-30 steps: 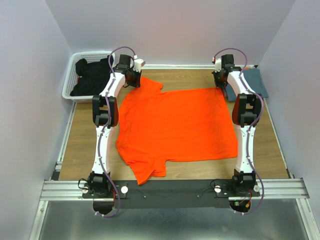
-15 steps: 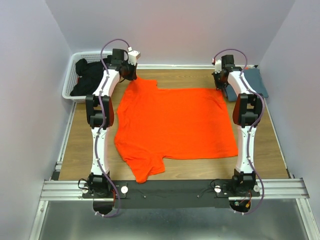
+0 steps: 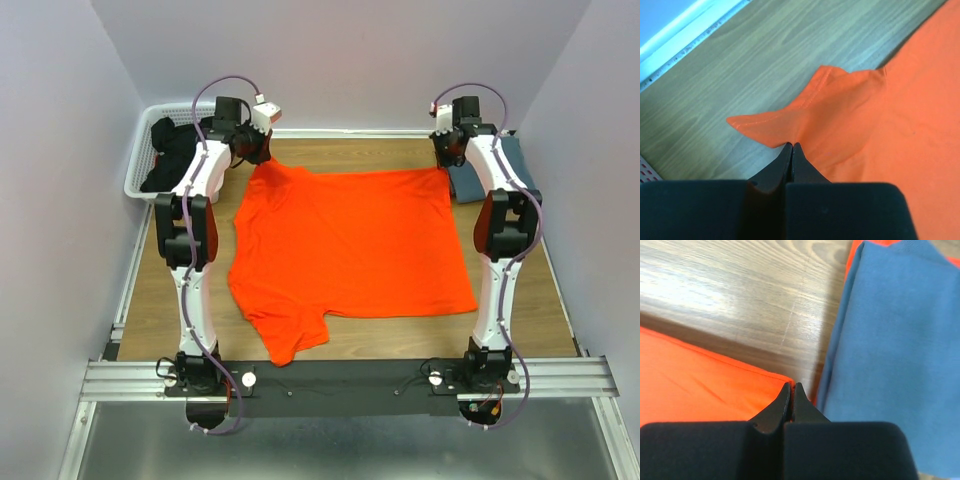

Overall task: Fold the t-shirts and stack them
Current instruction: Flatten the tshirt out, then fold the tshirt

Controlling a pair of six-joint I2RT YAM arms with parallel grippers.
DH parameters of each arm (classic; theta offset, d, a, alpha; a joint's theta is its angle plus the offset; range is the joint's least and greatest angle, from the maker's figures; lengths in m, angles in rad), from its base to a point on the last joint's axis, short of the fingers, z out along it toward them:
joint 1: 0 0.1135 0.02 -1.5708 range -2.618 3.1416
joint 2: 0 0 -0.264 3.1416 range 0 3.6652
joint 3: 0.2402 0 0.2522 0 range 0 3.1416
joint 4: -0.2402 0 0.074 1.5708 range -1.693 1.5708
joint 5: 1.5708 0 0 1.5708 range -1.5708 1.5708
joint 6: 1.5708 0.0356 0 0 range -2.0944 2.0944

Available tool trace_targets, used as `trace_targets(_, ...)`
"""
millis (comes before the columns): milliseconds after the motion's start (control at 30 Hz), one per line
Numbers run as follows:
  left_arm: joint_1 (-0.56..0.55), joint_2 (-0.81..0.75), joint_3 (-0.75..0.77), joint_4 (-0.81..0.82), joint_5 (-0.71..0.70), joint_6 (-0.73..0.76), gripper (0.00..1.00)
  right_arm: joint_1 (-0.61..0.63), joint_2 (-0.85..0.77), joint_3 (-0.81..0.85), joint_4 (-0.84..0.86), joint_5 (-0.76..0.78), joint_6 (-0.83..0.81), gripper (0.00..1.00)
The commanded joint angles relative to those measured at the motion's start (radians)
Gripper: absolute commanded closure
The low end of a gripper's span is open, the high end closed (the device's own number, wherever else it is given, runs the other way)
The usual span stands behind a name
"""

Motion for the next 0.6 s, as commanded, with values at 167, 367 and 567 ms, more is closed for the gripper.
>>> trace_targets(167, 0.011, -0.159, -0.15, 0.031, 0.01, 0.081, 1.0, -0.011, -0.128, -0.098, -0.015, -0.032, -0.054, 0.99)
trace_targets(367, 0.01, -0.277, -0.293, 0.051, 0.014, 0.13, 1.0, -0.011, -0.188, -0.188, -0.015, -0.042, -0.08, 0.99)
trace_targets(567, 0.01, -0.395, -0.465, 0.076, 0.01, 0.165, 1.0, -0.011, -0.254, -0.277, -0.015, -0.068, -0.098, 0.99)
